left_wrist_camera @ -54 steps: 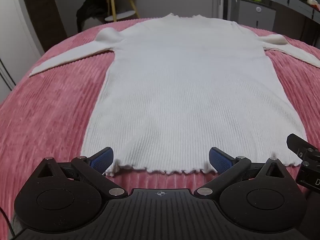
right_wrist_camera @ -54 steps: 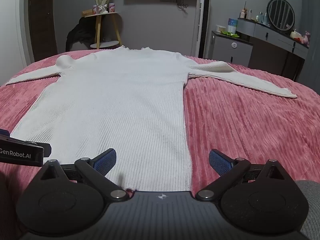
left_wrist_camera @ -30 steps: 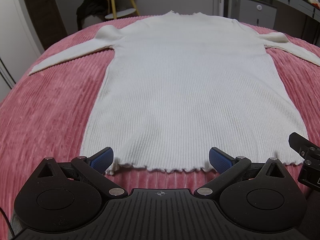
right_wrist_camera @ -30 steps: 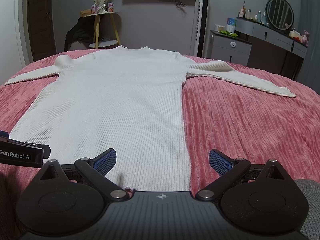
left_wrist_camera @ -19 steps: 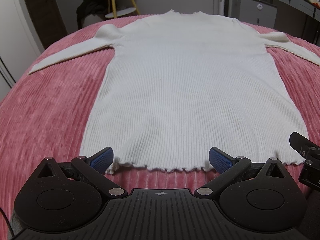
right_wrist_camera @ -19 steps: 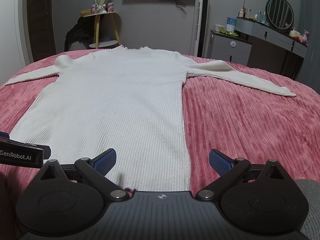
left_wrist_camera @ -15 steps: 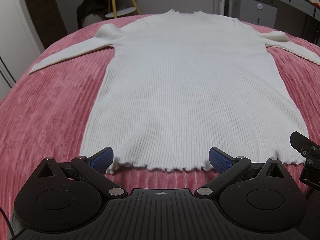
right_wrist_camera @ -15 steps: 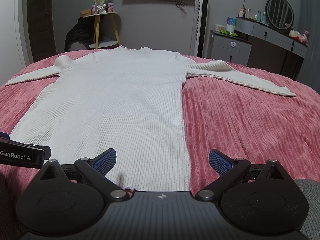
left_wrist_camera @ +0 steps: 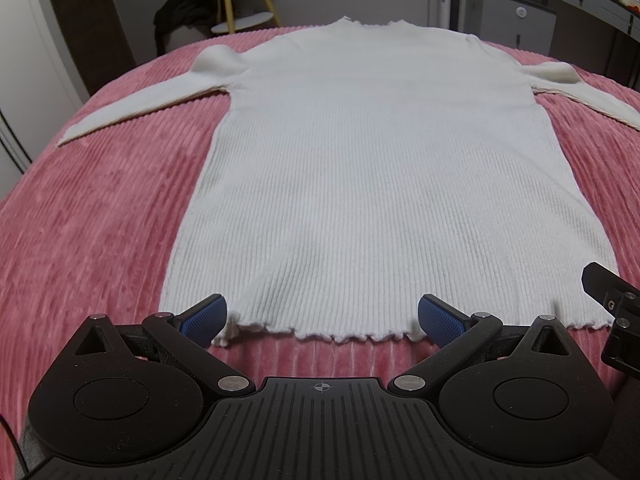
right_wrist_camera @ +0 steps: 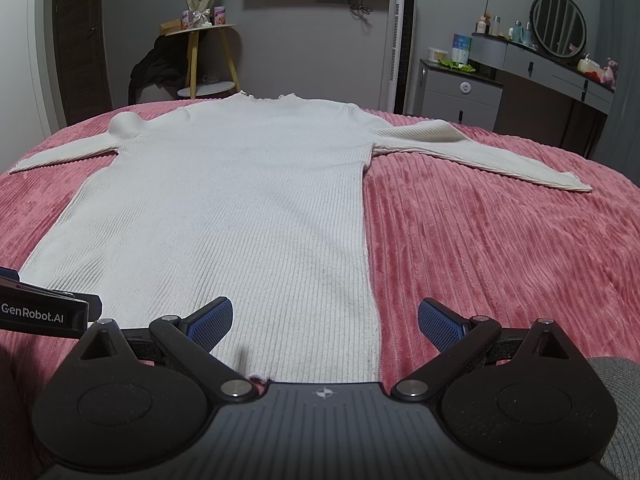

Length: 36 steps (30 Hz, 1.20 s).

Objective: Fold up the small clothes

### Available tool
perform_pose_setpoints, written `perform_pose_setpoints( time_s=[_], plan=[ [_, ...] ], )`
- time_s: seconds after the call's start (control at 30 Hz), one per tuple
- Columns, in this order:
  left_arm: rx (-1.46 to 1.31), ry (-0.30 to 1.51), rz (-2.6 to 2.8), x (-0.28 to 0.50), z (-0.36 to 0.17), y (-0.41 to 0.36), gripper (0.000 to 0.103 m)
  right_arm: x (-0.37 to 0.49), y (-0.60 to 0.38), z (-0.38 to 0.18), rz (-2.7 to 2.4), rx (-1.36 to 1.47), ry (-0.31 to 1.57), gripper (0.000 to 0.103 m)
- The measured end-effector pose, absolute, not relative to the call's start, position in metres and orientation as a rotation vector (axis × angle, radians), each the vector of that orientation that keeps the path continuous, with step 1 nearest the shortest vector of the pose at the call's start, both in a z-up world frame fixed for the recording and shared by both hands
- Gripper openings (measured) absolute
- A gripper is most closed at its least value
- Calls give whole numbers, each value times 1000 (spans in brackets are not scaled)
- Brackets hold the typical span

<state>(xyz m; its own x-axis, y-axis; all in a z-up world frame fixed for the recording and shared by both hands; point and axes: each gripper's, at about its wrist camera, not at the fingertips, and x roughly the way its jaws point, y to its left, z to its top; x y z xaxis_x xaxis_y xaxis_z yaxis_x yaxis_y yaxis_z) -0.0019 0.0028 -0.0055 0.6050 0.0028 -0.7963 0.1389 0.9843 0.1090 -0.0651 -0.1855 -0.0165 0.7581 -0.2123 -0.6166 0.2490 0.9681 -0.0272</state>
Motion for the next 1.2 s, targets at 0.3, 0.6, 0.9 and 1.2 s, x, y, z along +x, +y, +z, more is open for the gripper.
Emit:
perform_pose_setpoints(
  time_s=[0.3, 0.6, 0.9, 1.2],
  plan=[
    [166, 923, -79, -2, -5, 3, 103, -67, -186, -17, -250, 58, 663, 99],
    [165, 926, -79, -2, -7, 4, 103, -67, -186, -17, -248, 59, 662, 99],
    [164, 933, -80, 0, -9, 5, 103, -69, -185, -18, -247, 59, 663, 99],
    [164, 941, -80, 0, -9, 6, 103, -67, -185, -17, -246, 62, 662, 99]
  ],
)
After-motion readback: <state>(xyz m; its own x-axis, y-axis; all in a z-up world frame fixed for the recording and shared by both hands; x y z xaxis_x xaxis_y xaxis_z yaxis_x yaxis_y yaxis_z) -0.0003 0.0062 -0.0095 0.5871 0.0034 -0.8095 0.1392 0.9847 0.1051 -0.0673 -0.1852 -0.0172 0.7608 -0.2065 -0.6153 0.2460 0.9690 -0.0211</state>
